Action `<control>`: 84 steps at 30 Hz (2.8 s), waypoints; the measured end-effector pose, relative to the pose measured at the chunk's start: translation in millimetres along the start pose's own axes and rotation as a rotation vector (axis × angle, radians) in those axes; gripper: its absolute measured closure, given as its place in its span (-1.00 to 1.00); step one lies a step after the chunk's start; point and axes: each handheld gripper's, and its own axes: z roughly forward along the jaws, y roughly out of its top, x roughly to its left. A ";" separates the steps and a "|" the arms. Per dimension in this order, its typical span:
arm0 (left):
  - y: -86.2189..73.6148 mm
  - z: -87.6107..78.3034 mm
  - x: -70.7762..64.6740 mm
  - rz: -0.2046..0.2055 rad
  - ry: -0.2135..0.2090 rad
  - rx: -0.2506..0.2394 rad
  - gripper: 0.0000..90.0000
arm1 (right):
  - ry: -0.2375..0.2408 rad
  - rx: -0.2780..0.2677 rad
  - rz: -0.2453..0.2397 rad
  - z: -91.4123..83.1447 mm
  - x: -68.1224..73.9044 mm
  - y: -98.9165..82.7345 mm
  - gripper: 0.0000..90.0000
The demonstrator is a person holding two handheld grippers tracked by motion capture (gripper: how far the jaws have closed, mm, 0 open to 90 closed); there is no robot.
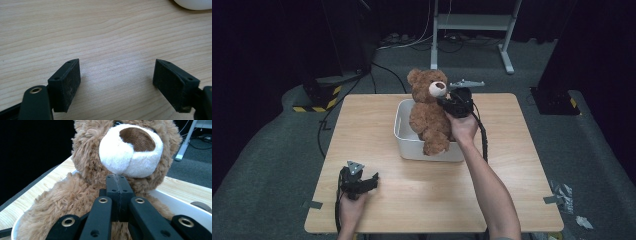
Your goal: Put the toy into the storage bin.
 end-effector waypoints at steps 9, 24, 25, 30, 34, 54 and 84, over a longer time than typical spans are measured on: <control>0.0 0.0 0.0 0.000 0.000 0.000 -0.51 | 0.007 0.004 0.001 -0.9 -1.7 -0.7 1.00; 0.2 -0.3 0.0 0.000 -0.001 0.003 -0.51 | 0.007 0.017 0.003 -2.3 -3.3 -5.7 1.00; 0.2 -0.3 0.0 0.000 -0.001 0.003 -0.51 | 0.006 0.018 0.001 -2.7 -3.5 -6.1 1.00; 0.1 -0.2 0.0 0.000 0.000 0.003 -0.51 | 0.008 0.019 0.005 -3.8 -4.9 -8.2 1.00; 0.1 -0.2 0.0 0.001 0.000 0.002 -0.51 | 0.012 0.024 0.003 -5.1 -4.4 -9.7 1.00; 0.1 -0.2 -0.1 0.000 0.000 0.003 -0.51 | 0.018 0.053 -0.012 -8.6 -4.9 -15.9 1.00; 0.1 -0.2 0.0 0.001 0.000 0.002 -0.51 | 0.049 0.060 -0.030 -23.6 -5.5 -28.1 1.00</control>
